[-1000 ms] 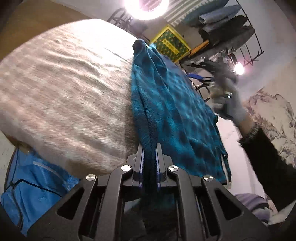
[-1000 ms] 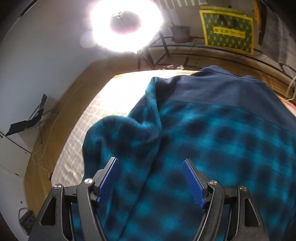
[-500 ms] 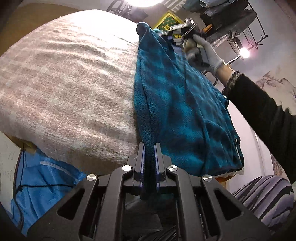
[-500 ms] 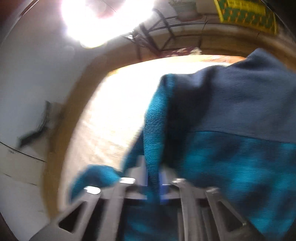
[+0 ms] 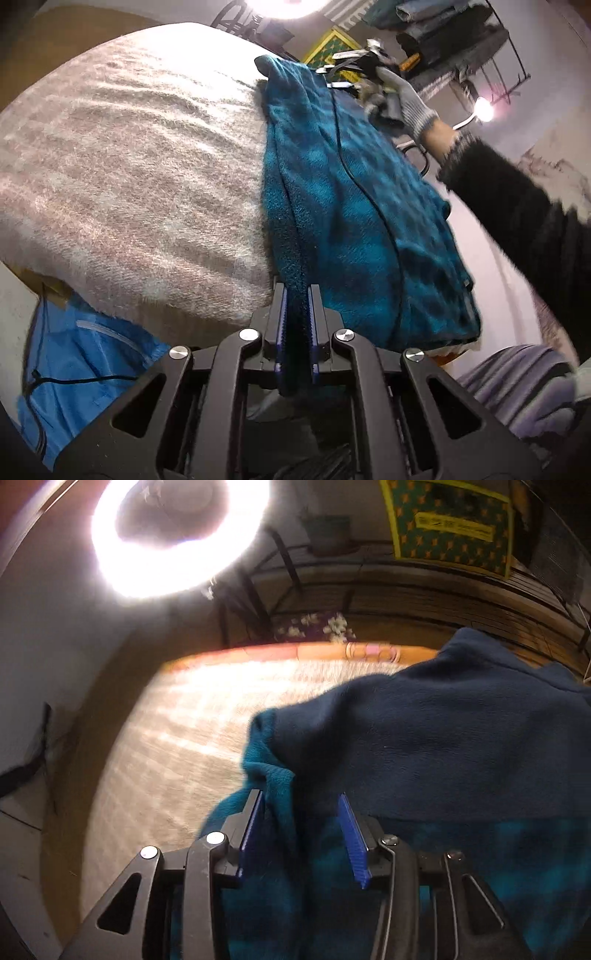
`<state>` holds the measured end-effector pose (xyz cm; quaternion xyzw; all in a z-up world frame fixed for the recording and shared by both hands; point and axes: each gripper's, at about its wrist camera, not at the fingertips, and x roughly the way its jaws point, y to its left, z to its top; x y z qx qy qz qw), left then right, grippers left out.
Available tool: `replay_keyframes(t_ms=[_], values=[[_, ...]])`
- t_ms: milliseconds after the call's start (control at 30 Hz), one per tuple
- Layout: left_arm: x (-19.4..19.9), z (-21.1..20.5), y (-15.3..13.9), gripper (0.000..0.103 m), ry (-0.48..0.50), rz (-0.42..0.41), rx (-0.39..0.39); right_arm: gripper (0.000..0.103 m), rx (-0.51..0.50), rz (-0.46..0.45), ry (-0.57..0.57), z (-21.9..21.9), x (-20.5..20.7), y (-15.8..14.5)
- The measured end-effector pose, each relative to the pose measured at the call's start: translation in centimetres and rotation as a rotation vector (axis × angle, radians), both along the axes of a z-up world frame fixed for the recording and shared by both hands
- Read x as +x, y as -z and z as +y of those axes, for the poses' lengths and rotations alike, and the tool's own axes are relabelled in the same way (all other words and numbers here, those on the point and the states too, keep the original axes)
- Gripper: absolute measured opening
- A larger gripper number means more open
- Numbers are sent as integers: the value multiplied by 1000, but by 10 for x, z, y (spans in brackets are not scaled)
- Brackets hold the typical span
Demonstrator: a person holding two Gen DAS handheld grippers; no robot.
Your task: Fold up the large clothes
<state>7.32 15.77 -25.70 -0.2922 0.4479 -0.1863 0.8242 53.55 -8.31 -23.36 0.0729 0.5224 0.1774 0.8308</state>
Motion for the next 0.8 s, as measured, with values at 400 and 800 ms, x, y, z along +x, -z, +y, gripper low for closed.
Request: replay_keyframes(t_ms=[400,800], values=[[-27,23,-5,40,-65,-34,-97,61,170,-154,-102,-54,-119,-140],[-37,1,18,49,-21,15,-124,75,168,-120,-242,-40,-263,-164]])
